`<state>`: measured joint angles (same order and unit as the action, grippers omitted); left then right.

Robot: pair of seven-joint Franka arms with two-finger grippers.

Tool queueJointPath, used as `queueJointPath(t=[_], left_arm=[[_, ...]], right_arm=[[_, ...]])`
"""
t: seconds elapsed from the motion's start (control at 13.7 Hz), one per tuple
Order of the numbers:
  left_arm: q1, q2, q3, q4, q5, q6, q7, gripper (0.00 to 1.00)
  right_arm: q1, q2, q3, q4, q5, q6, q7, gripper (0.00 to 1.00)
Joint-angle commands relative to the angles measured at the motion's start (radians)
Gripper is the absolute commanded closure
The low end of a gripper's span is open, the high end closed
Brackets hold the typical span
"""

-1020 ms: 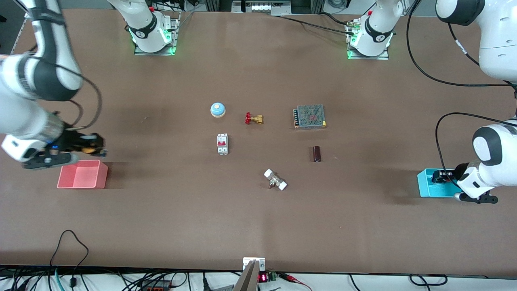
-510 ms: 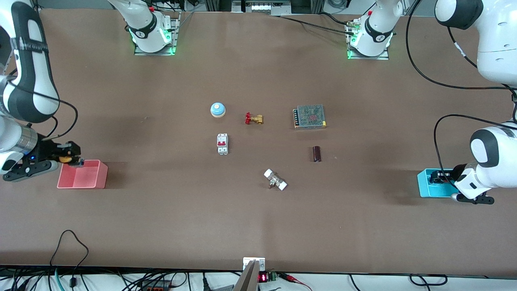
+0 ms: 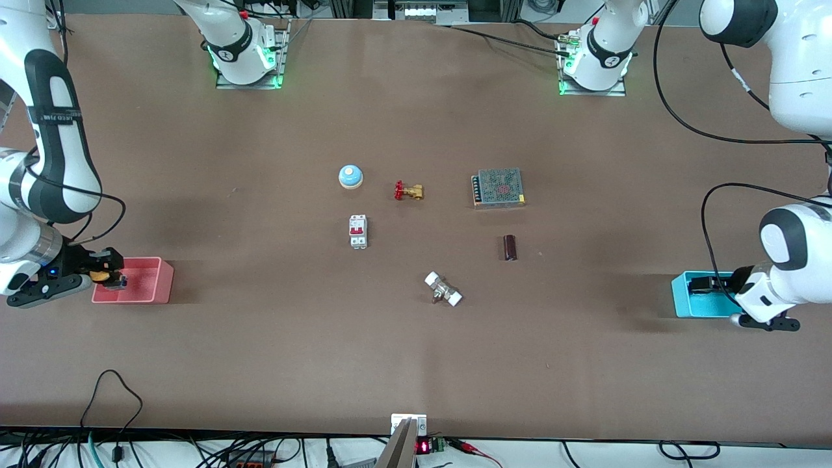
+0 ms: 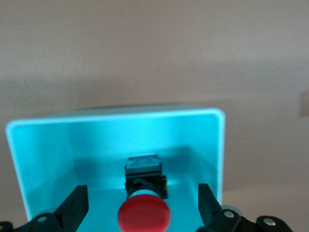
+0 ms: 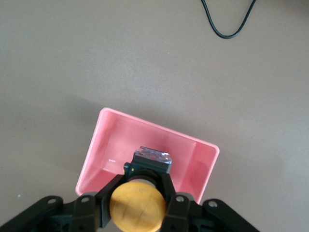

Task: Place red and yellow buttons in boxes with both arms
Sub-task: 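Lower and release the red button into the cyan box with the left gripper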

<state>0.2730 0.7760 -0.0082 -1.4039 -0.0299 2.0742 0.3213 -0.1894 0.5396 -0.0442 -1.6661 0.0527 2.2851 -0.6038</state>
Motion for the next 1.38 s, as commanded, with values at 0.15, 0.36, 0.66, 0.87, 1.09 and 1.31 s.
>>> queueJointPath(t=[0.15, 0.36, 0.66, 0.87, 1.09, 1.31], left_arm=[[-0.072, -0.202, -0.006, -0.02, -0.021, -0.111, 0.015, 0.0], [-0.141, -0.293, -0.006, -0.015, -0.03, -0.157, -0.037, 0.0], [-0.293, -0.411, 0.06, -0.024, -0.031, -0.241, -0.23, 0.0], [-0.318, -0.507, 0.06, -0.058, -0.03, -0.298, -0.35, 0.0], [-0.296, -0.593, 0.053, -0.064, -0.031, -0.397, -0.357, 0.0], [-0.186, -0.626, -0.047, -0.06, -0.025, -0.427, -0.374, 0.0]], right_arm=[[-0.012, 0.042, 0.006, 0.025, 0.105, 0.005, -0.056, 0.71], [-0.015, 0.063, 0.006, 0.02, 0.105, 0.004, -0.057, 0.71], [-0.021, 0.085, 0.006, 0.02, 0.105, 0.007, -0.057, 0.69], [-0.022, 0.098, 0.007, 0.02, 0.113, 0.02, -0.057, 0.69], [-0.022, 0.108, 0.007, 0.02, 0.134, 0.022, -0.06, 0.67], [-0.022, 0.115, 0.006, 0.02, 0.134, 0.031, -0.06, 0.66]])
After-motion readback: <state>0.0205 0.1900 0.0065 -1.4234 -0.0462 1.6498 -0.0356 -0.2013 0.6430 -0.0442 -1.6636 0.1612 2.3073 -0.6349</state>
